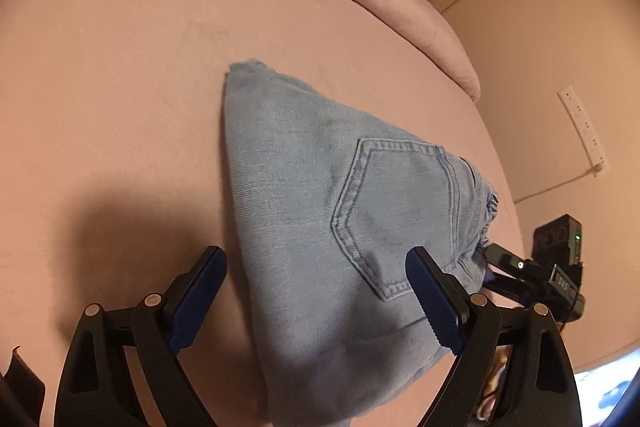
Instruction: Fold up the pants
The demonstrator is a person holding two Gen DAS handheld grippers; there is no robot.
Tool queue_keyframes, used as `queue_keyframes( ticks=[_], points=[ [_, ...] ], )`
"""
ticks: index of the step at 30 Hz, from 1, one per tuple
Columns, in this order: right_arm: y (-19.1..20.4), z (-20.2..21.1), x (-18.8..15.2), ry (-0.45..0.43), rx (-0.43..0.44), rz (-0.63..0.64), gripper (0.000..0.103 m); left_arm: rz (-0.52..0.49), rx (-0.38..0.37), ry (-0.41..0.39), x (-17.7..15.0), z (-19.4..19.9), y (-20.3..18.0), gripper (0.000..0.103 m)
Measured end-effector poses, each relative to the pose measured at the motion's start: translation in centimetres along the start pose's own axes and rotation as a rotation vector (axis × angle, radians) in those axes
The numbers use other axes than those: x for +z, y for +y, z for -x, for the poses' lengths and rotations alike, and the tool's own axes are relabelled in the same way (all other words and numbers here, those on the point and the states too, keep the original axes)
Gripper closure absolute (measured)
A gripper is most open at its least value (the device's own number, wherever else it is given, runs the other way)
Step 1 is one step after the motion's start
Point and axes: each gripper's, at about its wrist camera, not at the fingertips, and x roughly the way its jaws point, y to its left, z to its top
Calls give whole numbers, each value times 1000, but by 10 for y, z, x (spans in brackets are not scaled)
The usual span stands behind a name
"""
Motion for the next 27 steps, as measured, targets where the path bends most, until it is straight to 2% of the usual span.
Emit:
queue_keyframes(
  ticks=[4,9,10,11,12,13,14,17,21,25,27],
  points=[
    [4,-12,3,33,55,-5,21,19,-63,-4,0,-6,2,13],
    [20,-35,6,76,79,49,21,4,-55,-10,0,-9,-1,15],
    [25,-38,5,78,57,64,22,-7,-39,-10,2,-12,-3,20],
    [32,-41,6,76,31,87,27,-19,-8,-10,1,-12,-5,29],
    [38,-40,6,71,8,112,32,-25,6,-11,0,-11,-5,38],
    [46,-40,3,66,-24,143,42,-27,19,-14,0,-10,-4,45],
    [51,-39,0,54,-49,169,48,-21,36,-16,0,-7,-1,57],
    [69,-31,-8,22,-103,232,57,-1,15,-30,0,0,3,74],
    [97,-21,-13,-19,-180,348,64,-50,36,-58,0,8,-8,85],
    [125,-7,-15,-72,-212,445,68,-60,26,-121,2,26,-13,87],
    [128,-1,-3,-92,-215,471,69,-68,24,-160,8,40,-15,87]
  ],
)
